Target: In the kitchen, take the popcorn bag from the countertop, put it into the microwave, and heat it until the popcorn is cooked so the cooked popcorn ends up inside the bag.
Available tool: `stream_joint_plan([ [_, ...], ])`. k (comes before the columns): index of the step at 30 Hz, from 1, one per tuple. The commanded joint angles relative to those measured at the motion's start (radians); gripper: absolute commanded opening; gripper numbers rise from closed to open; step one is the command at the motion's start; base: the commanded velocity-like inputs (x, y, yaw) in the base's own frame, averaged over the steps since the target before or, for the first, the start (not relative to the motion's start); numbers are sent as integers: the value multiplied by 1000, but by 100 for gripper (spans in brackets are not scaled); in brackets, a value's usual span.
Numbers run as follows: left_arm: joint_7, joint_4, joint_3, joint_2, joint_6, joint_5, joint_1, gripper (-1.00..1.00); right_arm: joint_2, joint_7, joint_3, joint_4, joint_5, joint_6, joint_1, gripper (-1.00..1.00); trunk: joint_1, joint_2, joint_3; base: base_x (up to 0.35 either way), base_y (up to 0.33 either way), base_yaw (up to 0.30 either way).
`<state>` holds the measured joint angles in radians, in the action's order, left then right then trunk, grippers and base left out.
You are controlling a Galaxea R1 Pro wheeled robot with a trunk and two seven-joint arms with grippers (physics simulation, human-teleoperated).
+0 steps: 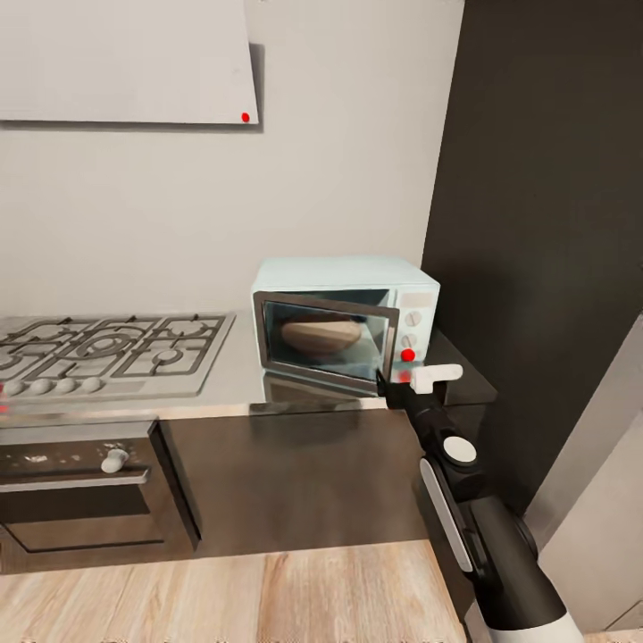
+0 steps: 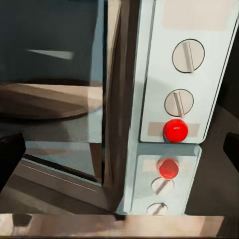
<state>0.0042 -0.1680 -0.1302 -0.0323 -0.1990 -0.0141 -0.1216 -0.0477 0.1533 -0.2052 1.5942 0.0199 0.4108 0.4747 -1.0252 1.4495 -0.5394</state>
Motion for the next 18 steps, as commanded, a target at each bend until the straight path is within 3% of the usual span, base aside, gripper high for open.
stream_joint_plan([
  [1,0,1,-2,0,-3,-2,-1,100,0,5,-2,1,2,6,1,100,0,1,-1,-38,2,0],
  [6,0,1,-2,0,-3,-2,0,100,1,5,-2,1,2,6,1,100,0,1,-1,-9,-15,0],
  [11,1,1,-2,0,-3,-1,-1,100,1,5,-2,1,2,6,1,100,0,1,-1,0,-210,0],
  [18,1,1,-2,0,-3,-2,-1,100,2,7,1,0,3,5,1,100,0,1,-1,0,-22,0],
])
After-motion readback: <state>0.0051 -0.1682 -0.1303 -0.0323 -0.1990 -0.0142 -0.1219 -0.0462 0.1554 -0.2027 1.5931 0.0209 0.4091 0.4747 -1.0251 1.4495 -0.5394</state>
